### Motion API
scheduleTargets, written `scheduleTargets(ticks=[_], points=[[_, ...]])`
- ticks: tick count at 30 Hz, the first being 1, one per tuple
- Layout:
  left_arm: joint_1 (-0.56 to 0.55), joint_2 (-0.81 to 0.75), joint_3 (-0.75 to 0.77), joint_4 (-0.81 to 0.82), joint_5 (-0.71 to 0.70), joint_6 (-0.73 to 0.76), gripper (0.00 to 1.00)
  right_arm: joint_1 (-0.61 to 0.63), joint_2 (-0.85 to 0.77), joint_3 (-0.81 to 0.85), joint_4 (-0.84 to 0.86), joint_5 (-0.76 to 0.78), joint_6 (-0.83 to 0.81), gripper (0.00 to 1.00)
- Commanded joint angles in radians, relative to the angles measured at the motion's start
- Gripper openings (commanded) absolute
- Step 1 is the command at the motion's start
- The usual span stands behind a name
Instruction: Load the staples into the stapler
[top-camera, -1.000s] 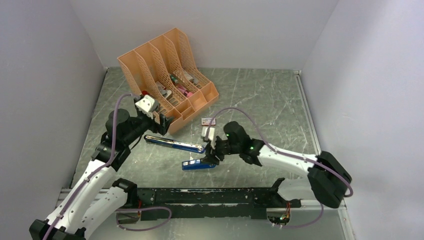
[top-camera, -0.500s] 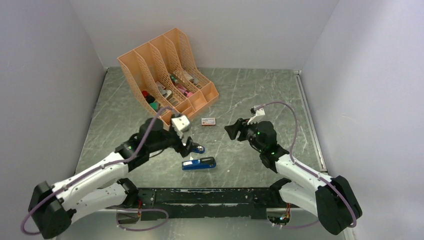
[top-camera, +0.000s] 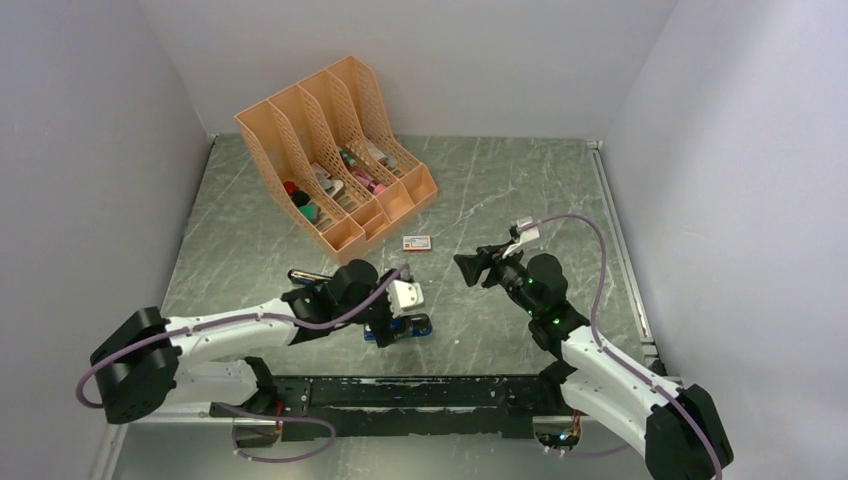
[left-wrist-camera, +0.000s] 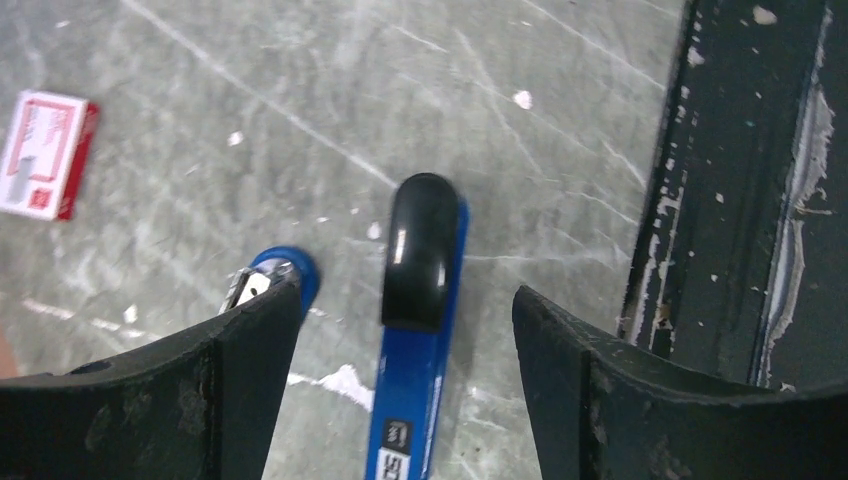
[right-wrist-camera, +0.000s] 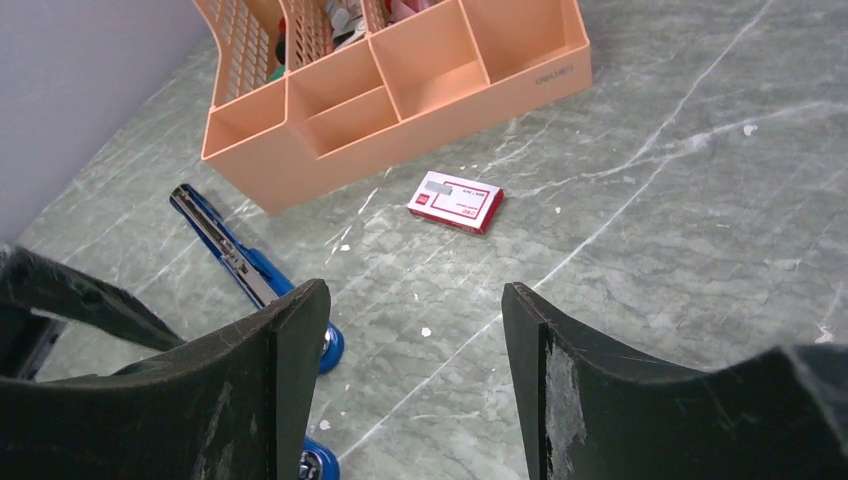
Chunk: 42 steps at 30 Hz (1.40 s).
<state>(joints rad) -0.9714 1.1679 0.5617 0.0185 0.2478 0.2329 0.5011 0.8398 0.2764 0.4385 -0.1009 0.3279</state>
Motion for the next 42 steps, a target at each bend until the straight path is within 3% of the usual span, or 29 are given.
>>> scheduleTargets(ticks=[1, 9, 22, 27, 32, 37, 42], points=[[-0.07, 0.06, 0.031, 0.074, -0.021, 0.077, 0.81, -0.003, -0.024, -0.009, -0.005, -0.014, -0.047, 0.66], [-0.105, 0.169, 0.062, 0.131, -0.161, 0.097, 0.78, -0.003, -0.02, -0.009, -0.011, -0.072, -0.067, 0.62], [-0.137, 0.265, 0.115, 0.109, -0.085, 0.141, 0.56, -0.004, -0.003, -0.028, -0.019, -0.1, -0.061, 0.52], [-0.141, 0.248, 0.123, 0.092, -0.069, 0.144, 0.37, -0.003, 0.017, -0.014, -0.077, -0.06, -0.025, 0.49], [-0.141, 0.219, 0.131, 0.088, -0.134, 0.114, 0.08, -0.004, 0.039, 0.004, -0.168, -0.006, 0.073, 0.51], [-0.141, 0.113, 0.075, 0.174, -0.221, 0.044, 0.07, 0.007, 0.054, -0.023, -0.207, -0.007, 0.221, 0.51], [-0.141, 0.043, 0.037, 0.233, -0.256, -0.002, 0.07, 0.103, 0.096, -0.035, -0.163, 0.017, 0.292, 0.51]])
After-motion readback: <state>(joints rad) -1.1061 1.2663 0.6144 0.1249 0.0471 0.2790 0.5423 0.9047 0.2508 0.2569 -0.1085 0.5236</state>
